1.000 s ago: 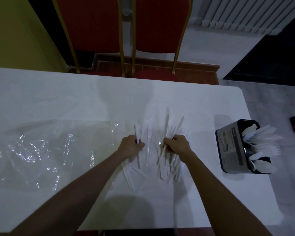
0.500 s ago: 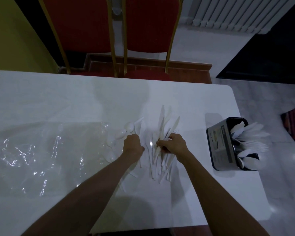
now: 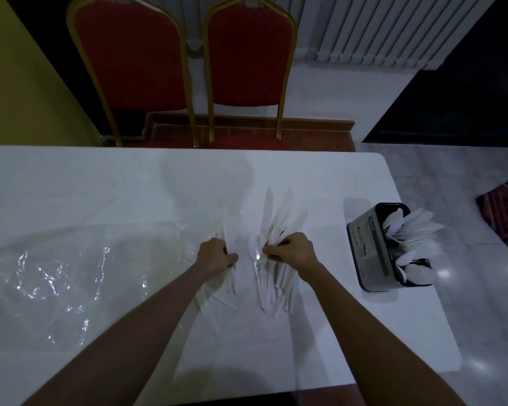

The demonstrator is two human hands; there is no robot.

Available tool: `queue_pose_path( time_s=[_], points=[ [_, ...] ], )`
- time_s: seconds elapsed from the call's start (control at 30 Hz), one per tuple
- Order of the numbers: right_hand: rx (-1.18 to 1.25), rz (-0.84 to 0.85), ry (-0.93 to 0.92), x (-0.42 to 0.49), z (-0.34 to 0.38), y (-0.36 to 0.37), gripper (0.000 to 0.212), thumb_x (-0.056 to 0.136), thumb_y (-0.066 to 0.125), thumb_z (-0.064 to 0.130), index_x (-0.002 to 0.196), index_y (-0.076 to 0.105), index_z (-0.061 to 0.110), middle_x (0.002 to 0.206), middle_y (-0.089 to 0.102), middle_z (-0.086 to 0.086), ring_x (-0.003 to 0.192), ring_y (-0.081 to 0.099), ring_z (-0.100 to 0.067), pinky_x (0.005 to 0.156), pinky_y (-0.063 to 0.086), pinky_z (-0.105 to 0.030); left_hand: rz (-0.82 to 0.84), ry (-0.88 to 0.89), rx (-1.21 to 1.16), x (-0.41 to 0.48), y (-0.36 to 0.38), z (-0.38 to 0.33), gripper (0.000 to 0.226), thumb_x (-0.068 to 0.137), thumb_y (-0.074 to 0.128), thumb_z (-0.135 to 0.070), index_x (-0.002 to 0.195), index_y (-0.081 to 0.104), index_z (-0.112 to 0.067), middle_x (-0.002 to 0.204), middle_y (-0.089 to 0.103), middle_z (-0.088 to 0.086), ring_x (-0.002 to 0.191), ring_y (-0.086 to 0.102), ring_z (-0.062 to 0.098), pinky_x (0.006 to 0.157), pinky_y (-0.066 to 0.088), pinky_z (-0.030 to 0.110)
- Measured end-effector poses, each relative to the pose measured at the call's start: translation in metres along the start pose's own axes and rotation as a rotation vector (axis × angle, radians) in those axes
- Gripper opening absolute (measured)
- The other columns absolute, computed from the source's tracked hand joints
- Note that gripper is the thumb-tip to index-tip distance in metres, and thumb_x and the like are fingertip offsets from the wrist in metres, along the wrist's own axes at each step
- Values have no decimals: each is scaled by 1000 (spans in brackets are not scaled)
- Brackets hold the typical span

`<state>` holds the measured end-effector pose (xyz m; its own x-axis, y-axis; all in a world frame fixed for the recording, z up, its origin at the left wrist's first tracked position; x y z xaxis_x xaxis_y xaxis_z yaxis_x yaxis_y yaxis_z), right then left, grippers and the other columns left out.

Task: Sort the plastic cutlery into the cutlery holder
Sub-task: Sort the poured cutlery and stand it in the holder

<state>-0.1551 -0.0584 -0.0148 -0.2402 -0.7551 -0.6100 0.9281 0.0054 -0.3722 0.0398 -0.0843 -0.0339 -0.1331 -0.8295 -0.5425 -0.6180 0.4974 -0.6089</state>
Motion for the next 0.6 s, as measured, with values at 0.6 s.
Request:
queue_pose_path(
  time_s=[0.6],
  points=[
    [-90,-312,-348,-90,81,-234,9,69,83,8,75,76,9,67,72,8,62,69,-5,57,54,-14,35,338,-550,-25,-27,-206,16,78,75,-22,92,71,-15,96,69,1,89,66,16,79,57,26]
  ],
)
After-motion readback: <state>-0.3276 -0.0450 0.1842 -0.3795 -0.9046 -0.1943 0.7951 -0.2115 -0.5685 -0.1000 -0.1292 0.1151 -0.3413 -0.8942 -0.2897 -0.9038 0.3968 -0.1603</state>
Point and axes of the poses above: each hand's wrist, its own x-axis towards the middle knuckle, its own y-axis out of the palm, z = x × y, the point moved 2 cm from there along x, towards the middle knuckle
